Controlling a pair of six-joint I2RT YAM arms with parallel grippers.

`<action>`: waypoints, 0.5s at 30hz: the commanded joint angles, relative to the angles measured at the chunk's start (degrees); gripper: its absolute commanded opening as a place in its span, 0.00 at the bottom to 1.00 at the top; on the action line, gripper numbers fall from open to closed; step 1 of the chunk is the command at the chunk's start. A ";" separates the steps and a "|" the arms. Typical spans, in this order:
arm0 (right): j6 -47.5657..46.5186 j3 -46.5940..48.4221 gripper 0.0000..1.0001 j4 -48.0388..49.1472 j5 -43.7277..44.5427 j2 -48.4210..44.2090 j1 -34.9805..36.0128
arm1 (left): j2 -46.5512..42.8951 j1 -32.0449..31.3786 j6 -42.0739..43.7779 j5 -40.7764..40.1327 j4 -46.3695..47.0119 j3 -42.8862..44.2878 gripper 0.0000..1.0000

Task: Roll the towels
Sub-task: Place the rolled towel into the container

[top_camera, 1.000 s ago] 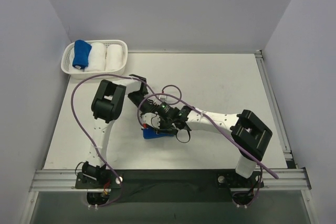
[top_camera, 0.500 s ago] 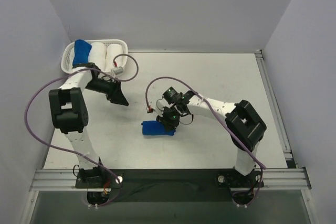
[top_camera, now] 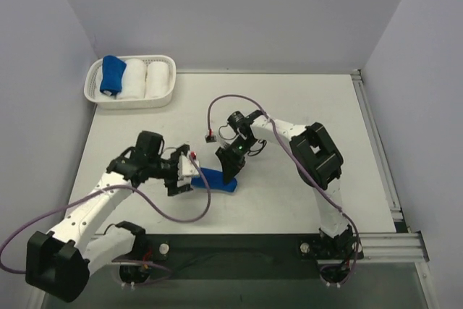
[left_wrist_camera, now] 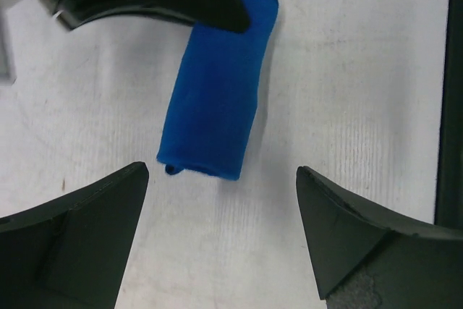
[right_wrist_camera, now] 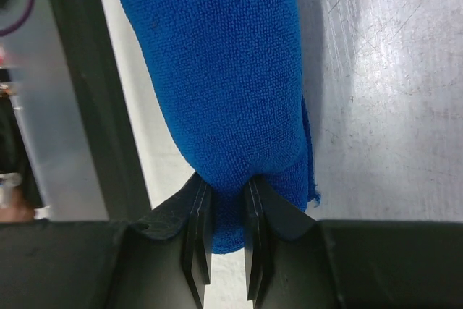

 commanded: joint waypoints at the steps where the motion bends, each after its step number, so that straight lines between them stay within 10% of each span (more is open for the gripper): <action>1: 0.16 0.73 0.00 -8.21 -1.98 5.96 -0.70 | 0.97 -10.57 4.23 -11.42 14.35 -2.45 0.95; 15: -0.11 11.11 0.00 -14.98 -9.10 17.83 -4.75 | 17.05 -20.28 13.46 -16.97 26.22 -5.17 0.89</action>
